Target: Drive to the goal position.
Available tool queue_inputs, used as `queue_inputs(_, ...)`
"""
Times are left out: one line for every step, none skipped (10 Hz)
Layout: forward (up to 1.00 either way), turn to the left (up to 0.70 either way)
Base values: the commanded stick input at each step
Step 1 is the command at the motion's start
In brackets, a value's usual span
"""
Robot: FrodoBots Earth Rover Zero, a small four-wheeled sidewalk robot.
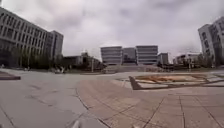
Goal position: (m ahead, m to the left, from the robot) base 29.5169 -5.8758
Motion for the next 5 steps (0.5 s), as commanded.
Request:
queue_inputs(0.70, 0.00)
queue_inputs(0.70, 0.00)
queue_inputs(0.70, 0.00)
queue_inputs(0.70, 0.00)
queue_inputs(0.70, 0.00)
